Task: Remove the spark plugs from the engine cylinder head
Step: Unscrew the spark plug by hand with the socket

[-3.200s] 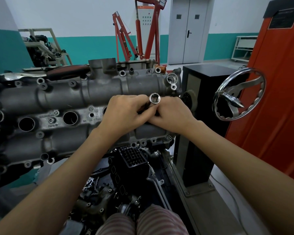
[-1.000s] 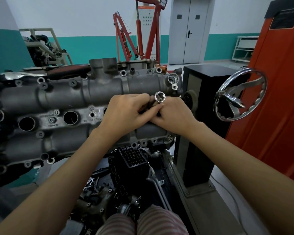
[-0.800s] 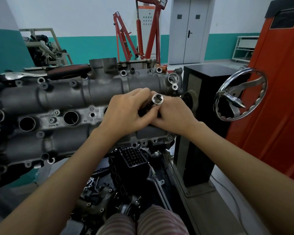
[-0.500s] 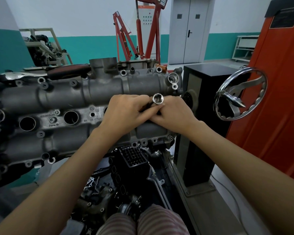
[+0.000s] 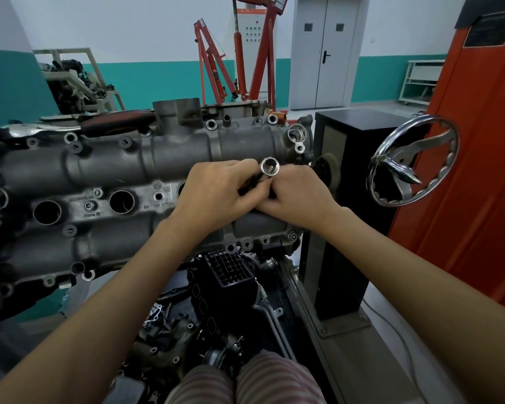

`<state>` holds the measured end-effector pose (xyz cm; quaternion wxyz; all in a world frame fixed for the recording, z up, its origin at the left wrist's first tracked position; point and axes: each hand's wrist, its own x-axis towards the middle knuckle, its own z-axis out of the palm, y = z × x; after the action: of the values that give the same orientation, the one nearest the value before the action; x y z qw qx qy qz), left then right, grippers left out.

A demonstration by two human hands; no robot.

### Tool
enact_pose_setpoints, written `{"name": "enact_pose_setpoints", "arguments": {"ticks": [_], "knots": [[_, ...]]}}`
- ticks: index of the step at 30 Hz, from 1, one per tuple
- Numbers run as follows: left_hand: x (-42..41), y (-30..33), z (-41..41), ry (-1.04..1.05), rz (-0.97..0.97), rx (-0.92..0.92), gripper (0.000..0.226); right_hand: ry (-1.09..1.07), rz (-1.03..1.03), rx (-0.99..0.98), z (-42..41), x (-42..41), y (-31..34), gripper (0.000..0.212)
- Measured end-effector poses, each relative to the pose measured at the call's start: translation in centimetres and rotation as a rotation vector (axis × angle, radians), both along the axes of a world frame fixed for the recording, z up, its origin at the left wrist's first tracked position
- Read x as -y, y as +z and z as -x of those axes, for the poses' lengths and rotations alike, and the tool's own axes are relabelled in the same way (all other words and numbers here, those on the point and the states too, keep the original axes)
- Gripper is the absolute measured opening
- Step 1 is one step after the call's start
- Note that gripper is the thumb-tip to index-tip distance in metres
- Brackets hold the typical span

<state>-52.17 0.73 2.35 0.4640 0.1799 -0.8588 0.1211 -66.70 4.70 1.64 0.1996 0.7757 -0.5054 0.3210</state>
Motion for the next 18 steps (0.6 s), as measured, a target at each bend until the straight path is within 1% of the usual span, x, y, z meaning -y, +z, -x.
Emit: {"name": "enact_pose_setpoints", "arguments": {"ticks": [3,6,8,15,17,18], "knots": [[0.24,-0.12,-0.08,0.026,0.032,0.000,0.051,0.003,-0.006,0.039,0.16,0.12,0.00,0.041],[0.24,-0.16,-0.07,0.021,-0.003,0.010,0.053,-0.030,-0.002,-0.005,0.15,0.19,-0.02,0.047],[0.07,-0.12,-0.04,0.014,-0.027,0.010,0.051,-0.033,-0.007,-0.036,0.07,0.15,0.00,0.051],[-0.50,0.14,0.00,-0.024,-0.022,-0.023,0.029,-0.003,-0.035,0.007,0.01,-0.01,0.05,0.047],[-0.24,0.03,-0.02,-0.020,0.009,-0.020,0.030,-0.006,-0.016,-0.004,0.01,-0.01,0.05,0.041],[-0.06,-0.04,-0.03,-0.011,0.024,-0.015,0.035,-0.011,-0.007,-0.007,0.06,0.02,0.03,0.038]]}}
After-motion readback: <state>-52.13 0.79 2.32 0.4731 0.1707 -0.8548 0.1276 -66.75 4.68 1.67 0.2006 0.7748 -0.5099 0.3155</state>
